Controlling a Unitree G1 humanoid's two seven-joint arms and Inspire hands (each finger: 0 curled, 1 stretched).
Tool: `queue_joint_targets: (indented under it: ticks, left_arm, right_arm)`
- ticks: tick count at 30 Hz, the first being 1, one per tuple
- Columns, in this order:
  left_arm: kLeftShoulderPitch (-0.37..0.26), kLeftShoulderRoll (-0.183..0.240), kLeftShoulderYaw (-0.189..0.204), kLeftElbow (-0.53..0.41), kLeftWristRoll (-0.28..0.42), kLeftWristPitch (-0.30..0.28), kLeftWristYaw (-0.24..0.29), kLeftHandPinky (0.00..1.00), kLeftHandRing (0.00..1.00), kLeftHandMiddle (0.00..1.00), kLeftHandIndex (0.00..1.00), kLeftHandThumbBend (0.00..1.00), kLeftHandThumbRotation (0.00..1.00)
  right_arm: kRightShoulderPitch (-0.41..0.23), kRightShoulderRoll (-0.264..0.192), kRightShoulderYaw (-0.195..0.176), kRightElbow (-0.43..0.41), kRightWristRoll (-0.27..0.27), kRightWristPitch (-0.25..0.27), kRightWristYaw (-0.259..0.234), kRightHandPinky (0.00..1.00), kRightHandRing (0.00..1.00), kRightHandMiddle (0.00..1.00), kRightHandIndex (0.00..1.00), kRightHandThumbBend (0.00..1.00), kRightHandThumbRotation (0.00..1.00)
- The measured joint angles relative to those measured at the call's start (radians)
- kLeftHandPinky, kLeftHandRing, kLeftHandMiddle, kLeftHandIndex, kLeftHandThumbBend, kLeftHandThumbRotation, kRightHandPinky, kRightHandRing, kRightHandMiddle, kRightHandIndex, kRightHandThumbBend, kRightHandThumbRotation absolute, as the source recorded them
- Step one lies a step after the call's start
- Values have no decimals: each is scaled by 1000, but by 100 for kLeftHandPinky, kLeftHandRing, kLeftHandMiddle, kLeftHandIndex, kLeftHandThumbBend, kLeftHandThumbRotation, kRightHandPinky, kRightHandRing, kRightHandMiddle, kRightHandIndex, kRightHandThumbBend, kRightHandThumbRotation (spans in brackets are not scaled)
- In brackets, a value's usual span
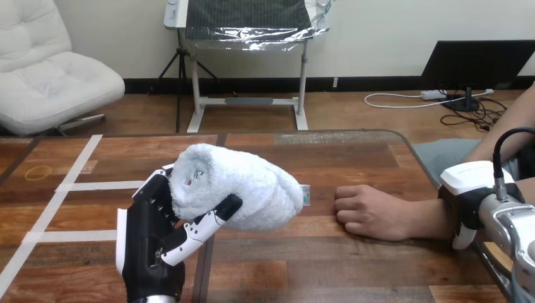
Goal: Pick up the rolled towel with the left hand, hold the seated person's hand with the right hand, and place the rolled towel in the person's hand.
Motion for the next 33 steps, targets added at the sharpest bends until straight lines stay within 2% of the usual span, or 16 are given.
queue_joint_targets:
  ticks: [8,17,25,33]
  left_arm:
    - [3,0,5,-5,2,2,4,52,48,48,52,69,0]
    - [4,0,11,-13,0,2,2,54,49,48,52,69,0]
    - [4,-1,19,-21,-2,3,2,54,49,48,52,68,0]
    - [4,-1,24,-24,-3,9,0,54,49,48,52,68,0]
  right_arm:
    - [-34,21,7,56,16,-8,-8,38,47,57,69,61,11]
    - [-60,28,23,103,29,-20,-26,29,37,49,62,62,9]
    - [-73,35,26,134,48,-22,-40,26,35,48,60,64,10]
    - [-78,41,26,152,66,-20,-64,26,35,49,64,67,8]
